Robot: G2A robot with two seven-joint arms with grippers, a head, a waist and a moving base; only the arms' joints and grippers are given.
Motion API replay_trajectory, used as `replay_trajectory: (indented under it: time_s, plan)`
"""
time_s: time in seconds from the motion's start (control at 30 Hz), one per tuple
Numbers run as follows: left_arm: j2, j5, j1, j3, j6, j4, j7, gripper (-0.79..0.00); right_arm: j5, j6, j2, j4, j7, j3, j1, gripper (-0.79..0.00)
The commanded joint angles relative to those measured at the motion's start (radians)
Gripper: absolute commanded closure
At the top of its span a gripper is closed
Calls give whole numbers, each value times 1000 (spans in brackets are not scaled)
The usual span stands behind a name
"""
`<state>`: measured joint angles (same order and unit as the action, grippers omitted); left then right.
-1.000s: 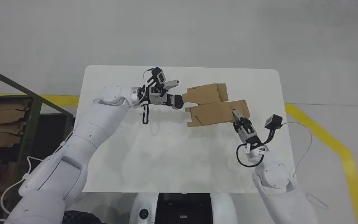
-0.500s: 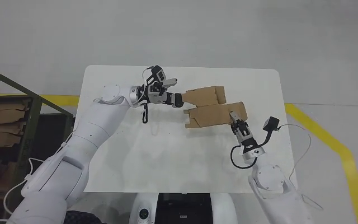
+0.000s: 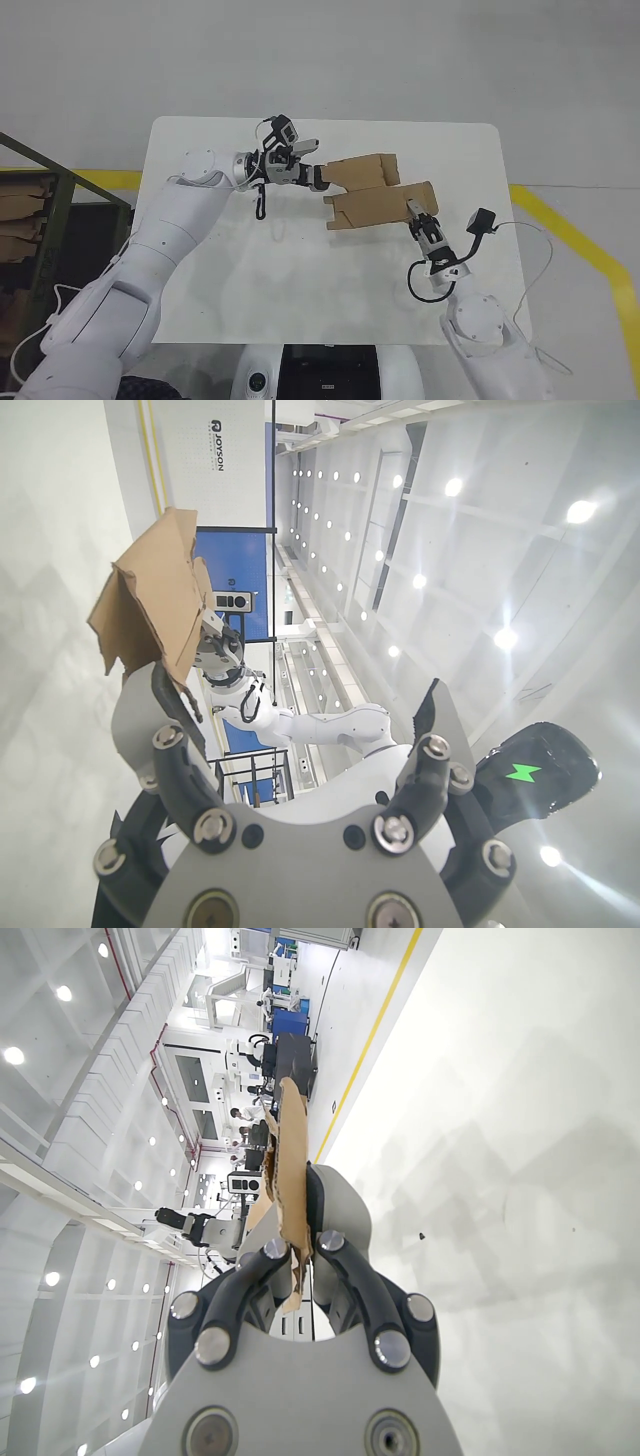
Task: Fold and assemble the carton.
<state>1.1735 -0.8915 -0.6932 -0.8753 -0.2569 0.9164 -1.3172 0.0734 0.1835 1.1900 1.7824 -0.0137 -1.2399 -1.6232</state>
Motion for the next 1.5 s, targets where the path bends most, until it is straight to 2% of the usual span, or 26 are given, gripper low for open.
replay_trajectory:
  time_s: [0.0, 0.57, 0.67, 0.77, 0.9, 1.17, 1.47]
  plan:
    - [5, 7, 5, 4, 2, -10, 3, -785, -2, 3, 1, 5, -1, 0, -3, 0]
    - [48, 57, 44, 28, -18, -103, 11, -785, -16, 10, 12, 26, 7, -6, -18, 0]
    - [53, 72, 51, 28, -25, -115, 15, -613, -16, 10, 14, 29, 8, -7, -19, 0]
    - [57, 88, 56, 27, -31, -123, 20, -369, -13, 10, 16, 32, 9, -8, -20, 0]
    - [62, 117, 60, 29, -34, -132, 32, -299, -12, 8, 18, 36, 13, -10, -21, 0]
    - [68, 177, 65, 31, -31, -142, 54, -308, -11, 8, 23, 42, 14, -15, -24, 0]
    - [71, 216, 61, 21, -30, -139, 71, -111, -17, 11, 27, 63, 15, -24, -37, 0]
